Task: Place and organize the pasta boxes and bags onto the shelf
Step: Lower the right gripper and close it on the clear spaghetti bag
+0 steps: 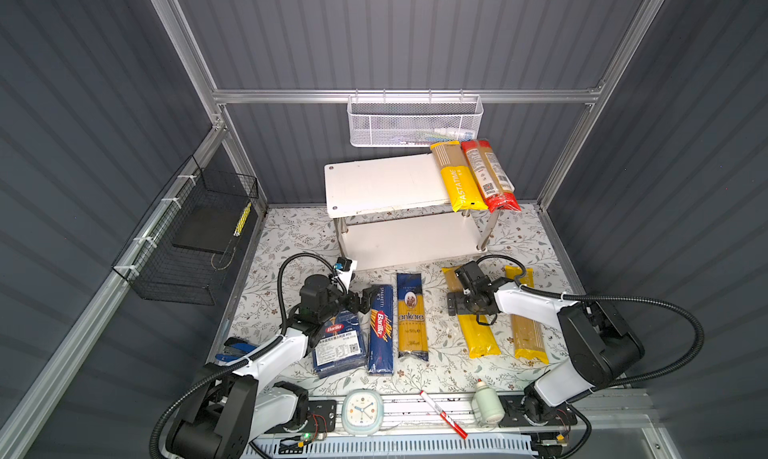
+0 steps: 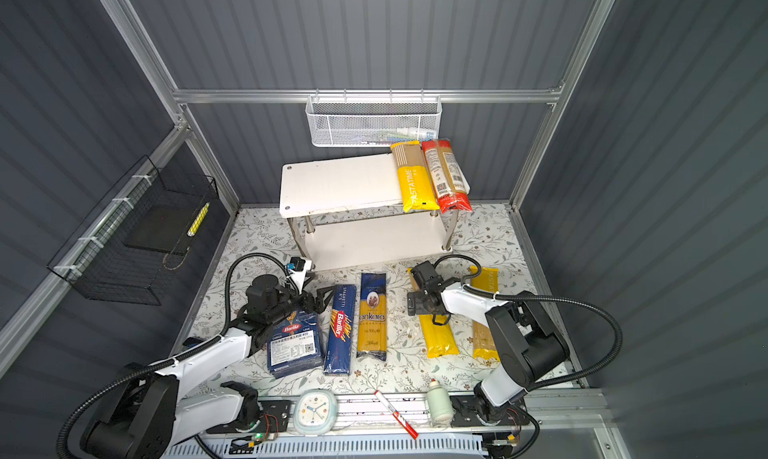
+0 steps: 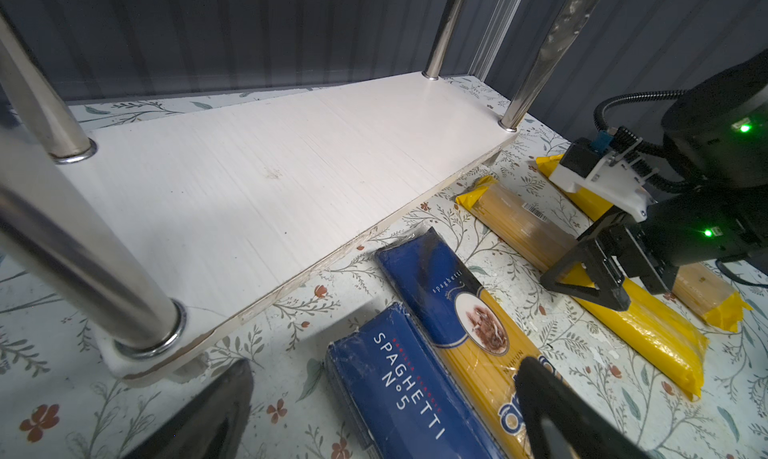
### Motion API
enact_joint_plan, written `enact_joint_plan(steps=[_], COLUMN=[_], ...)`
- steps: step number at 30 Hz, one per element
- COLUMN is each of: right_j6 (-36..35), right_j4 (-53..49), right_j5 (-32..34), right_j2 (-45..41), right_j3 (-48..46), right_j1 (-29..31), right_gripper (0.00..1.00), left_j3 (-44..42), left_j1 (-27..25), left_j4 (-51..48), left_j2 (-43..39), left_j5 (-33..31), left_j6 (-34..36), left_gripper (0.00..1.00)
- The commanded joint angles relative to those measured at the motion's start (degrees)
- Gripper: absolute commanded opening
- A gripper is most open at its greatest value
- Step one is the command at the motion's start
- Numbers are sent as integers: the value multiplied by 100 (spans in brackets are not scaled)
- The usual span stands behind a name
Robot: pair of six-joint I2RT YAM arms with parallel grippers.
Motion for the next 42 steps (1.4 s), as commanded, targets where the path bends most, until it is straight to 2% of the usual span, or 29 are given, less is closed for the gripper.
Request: enact_joint_plan(steps=[1,5,15,22,29,33,37,42], right_j6=[186,265,506,413,383,423,413,367], right_j4=[-319,-235,-299,-318,-319,-253,-237,-257], right_j5=[-279,-443,-235,-81,-125,-144,-115,-105], right_j2=[58,81,46,-151,-95,-181,-285,-540], right_j3=[-188,-206,-232,-203,-113,-131,-86,-4], right_j1=[12,14,12,15,15,13,12,21], right_gripper=[99,98,89,72,58,45,44,36], left_j3=[97,97,83,87,75,79,88,74], left_j1=[-10,-10,-10,-10,-10,-10,-10,-10], left_j4=[-53,-53,-75,-75,-96,-81,-74,-69], left_j2=[19,10,-50,-52,-63,-61,-41,-37], left_j5=[-15,-10,-19,-15,-15,-15,-15,-15], left_j6=[45,47,57,65,70,62,65,65], left_gripper=[99,99,99,99,99,99,99,99])
